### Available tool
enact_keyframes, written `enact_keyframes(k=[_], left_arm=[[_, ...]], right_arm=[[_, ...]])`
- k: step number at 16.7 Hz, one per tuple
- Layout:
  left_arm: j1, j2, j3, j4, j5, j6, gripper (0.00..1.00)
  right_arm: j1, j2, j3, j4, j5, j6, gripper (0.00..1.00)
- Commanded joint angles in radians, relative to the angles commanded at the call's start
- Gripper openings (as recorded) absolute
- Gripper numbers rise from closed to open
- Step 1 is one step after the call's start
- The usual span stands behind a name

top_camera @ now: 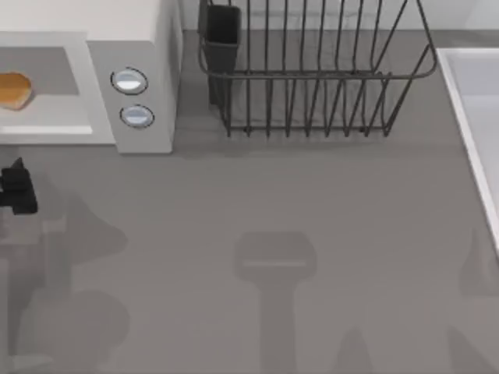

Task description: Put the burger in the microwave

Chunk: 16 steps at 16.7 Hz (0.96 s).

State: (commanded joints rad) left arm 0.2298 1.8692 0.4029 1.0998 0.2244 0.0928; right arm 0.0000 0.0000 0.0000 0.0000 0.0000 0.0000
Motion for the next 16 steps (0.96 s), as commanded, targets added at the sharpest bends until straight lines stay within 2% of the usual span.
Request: enact_keyframes(k=[4,11,16], left_arm=[[-0.001,-0.067,0.027,-0.069,-0.001,-0.001,1.00],[0.000,-0.358,0.100,-0.492,-0.005,-0.002,1.00],[0.000,-0.464,0.146,-0.610,-0.007,-0.002,1.00]], right_arm=[[0.000,0.000,0.000,0.000,0.000,0.000,1.00],[0.000,0.000,0.000,0.000,0.000,0.000,1.00],[0.000,0.000,0.000,0.000,0.000,0.000,1.00]])
